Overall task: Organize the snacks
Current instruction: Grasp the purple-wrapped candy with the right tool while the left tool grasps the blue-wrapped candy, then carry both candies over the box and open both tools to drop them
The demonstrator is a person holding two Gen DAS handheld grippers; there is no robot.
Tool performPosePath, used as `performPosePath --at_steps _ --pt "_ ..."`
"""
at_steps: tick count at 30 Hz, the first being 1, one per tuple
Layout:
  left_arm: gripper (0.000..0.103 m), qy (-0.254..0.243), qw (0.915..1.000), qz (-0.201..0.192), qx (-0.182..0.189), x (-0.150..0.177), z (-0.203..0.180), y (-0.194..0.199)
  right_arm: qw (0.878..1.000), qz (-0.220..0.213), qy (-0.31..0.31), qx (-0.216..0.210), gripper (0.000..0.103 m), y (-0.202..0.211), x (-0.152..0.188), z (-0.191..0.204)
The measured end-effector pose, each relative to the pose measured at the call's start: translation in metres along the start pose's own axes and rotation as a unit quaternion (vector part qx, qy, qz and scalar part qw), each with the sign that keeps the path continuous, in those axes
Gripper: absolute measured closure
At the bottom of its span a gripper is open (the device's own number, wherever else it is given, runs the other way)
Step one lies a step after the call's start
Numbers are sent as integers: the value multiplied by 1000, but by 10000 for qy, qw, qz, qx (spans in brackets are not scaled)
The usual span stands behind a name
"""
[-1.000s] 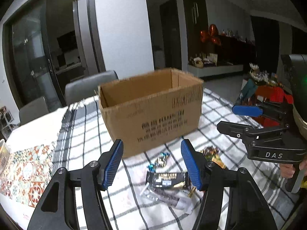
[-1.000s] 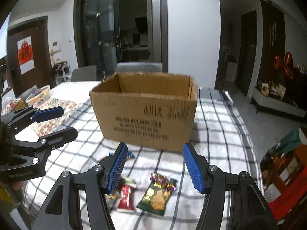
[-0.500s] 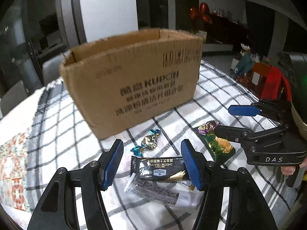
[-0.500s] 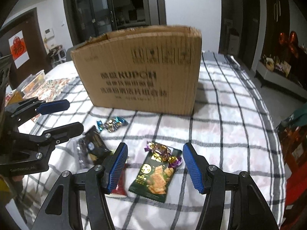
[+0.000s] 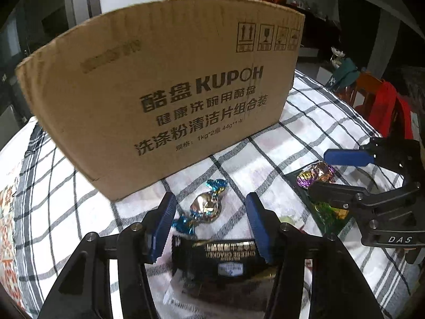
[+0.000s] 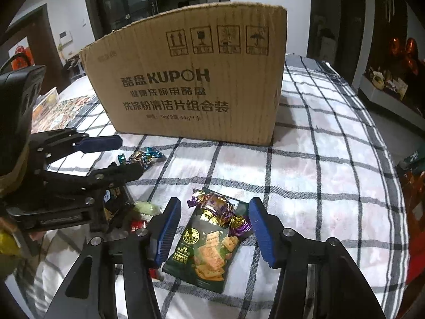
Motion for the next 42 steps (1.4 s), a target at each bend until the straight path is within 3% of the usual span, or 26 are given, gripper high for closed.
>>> performPosePath --at_steps 3,8,12,18,31,42 --pt "57 -13 10000 51 19 -3 -1 -7 10000 39 -51 -33 55 -4 1 -2" --pt "65 11 9999 129 37 -4 -2 -13 10000 39 -31 -48 70 -5 3 -3" --pt "79 -39 9999 115 -74 -1 -3 -15 10000 12 5 -18 81 -5 4 -2" --pt "79 -5 10000 53 -78 0 -7 -10 10000 -38 -55 -46 82 -1 5 -2" --pt "79 74 9993 -293 -235 -3 -13 42 9988 -476 56 -94 82 36 -10 10" --pt "79 113 9938 -1052 -348 -23 -18 111 9939 -1093 31 -131 82 84 -36 16"
Point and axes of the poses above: each gripper's, at about its wrist camera, not at the fingertips, and y roughly against the way its jaws point, z to its left, x to its underside, the point moved 1 cm from there along -y, roughly the way its jaws point, and after that the axes turned 6 degrees about y, right-handed, at the moved point
